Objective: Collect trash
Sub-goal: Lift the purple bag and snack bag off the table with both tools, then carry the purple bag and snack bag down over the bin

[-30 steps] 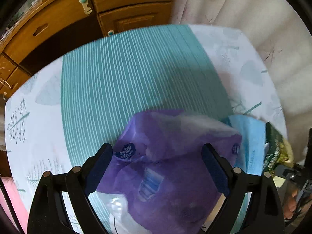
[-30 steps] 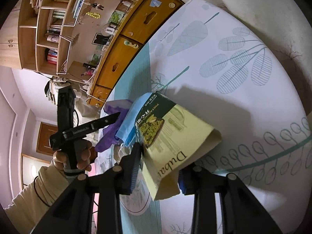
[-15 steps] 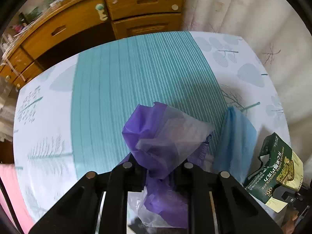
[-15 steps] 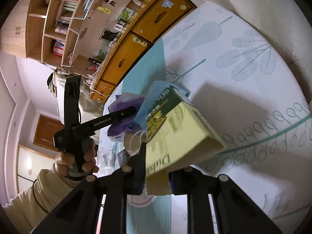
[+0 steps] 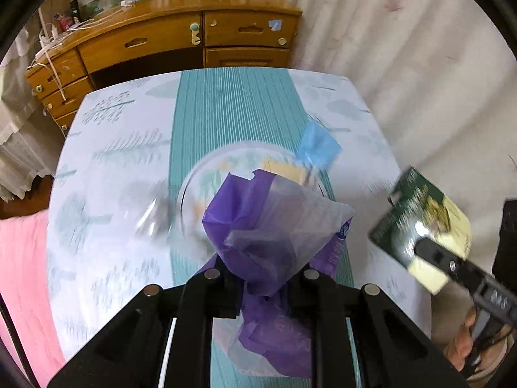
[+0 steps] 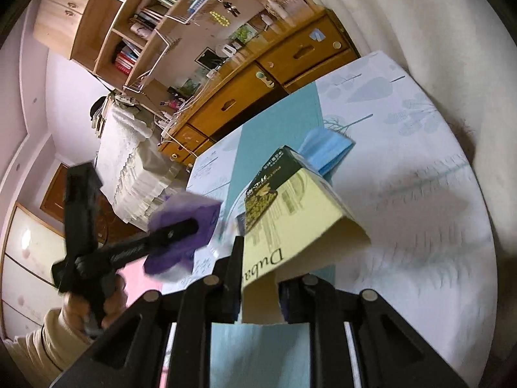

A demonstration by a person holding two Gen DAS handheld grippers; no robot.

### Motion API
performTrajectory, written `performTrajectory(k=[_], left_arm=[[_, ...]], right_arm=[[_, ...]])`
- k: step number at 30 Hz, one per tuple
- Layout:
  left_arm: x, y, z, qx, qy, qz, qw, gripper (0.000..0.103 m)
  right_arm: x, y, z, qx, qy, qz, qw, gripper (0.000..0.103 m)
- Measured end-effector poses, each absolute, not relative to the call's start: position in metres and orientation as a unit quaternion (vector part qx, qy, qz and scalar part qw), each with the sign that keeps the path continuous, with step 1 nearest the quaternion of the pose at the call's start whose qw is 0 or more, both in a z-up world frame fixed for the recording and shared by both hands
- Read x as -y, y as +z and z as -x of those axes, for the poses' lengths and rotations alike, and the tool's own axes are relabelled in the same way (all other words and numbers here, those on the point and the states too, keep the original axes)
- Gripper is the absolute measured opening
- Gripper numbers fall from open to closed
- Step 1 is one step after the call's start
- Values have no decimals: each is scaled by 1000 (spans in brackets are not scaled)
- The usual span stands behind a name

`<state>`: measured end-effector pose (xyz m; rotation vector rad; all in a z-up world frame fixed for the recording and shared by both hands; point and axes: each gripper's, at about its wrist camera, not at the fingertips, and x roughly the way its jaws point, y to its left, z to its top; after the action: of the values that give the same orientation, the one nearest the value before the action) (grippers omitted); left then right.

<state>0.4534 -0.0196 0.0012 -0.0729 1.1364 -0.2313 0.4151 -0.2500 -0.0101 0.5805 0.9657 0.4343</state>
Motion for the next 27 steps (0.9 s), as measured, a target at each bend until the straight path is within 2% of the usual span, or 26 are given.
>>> performTrajectory(k=[6, 14, 19, 27], left_arm=[[2, 31, -343, -513, -135, 30, 847, 15], [-34, 53, -208, -482, -174, 42, 857, 15], [-54, 45, -143, -485, -183, 37, 854, 15], [-69, 10, -86, -526, -181, 49, 829, 15]], right_arm=[[217, 21, -322, -435, 179, -260, 843, 17], [168, 31, -191, -433, 135, -247, 856, 17], [141, 29, -127, -444, 122, -238, 855, 17], [119, 6, -56, -498, 103, -218, 833, 17]])
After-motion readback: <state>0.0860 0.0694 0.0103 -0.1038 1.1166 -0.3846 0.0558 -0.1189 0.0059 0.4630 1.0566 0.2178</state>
